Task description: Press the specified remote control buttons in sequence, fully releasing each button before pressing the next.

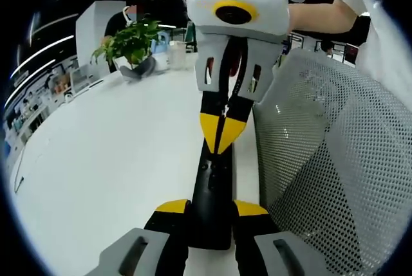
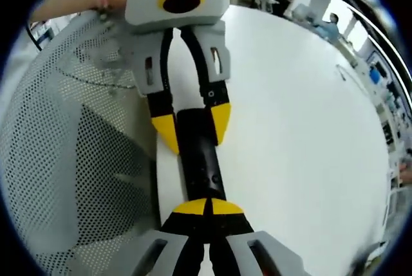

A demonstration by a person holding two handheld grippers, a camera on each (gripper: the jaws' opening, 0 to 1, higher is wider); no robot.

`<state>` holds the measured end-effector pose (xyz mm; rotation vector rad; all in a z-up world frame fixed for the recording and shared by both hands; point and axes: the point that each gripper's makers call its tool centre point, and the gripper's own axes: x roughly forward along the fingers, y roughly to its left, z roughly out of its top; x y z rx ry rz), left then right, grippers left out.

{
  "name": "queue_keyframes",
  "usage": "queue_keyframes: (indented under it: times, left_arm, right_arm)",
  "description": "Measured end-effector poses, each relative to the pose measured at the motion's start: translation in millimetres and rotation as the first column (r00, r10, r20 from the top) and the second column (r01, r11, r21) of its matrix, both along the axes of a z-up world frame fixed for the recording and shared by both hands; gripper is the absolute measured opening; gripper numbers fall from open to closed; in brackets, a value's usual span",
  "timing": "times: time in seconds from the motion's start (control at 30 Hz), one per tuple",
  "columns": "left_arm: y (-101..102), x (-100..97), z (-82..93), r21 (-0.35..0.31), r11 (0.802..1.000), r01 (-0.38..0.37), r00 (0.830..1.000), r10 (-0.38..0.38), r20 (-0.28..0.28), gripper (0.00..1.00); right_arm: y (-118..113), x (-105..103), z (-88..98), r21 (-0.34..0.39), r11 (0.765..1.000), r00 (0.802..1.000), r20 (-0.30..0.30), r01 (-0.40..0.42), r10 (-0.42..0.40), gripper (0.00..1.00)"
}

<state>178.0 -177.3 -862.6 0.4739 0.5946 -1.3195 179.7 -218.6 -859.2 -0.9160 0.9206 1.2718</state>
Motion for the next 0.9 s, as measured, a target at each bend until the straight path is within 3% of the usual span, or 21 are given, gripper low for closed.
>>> queue_keyframes:
  times: [0.23,0.53,0.63,0.77,0.83,0.9]
  left_arm:
    - [-0.1,0.4,0.5,0.0,1.0,0.001,1.0,-0.001,-0.002,0.25]
    - [-0.1,0.4,0.4,0.01,1.0,0.003,1.0,-0.003,0.0,0.25]
    - [0.6,-0.2,0.5,0.006,1.0,0.003,1.0,-0.003,0.0,0.25]
    - [1.1,-1.3,0.2,0.012,1.0,0.01,1.0,-0.01,0.001,0.25]
    - [1.2,-1.5,0.1,0.012,1.0,0.009,1.0,-0.009,0.001,0.25]
    - [1.4,-1.7,-0.1,0.01,1.0,0.007,1.0,-0.007,-0.001,0.25]
  right_arm:
    - [0.0,-0.1,0.6,0.002,1.0,1.0,-0.004,0.002,-0.002,0.0]
    - [-0.7,-1.9,1.2,0.011,0.992,0.991,0.043,-0.129,0.128,0.0]
    - [-0.9,-1.9,2.0,0.025,0.988,0.988,0.039,-0.15,0.149,0.0]
    - [-1.6,-1.7,4.1,0.067,0.992,0.994,-0.01,-0.111,0.112,0.0]
    - [-5.5,-0.6,4.0,0.057,0.987,0.988,0.031,-0.151,0.149,0.0]
    - [-8.9,-5.0,4.2,0.064,0.986,0.988,0.008,-0.155,0.155,0.0]
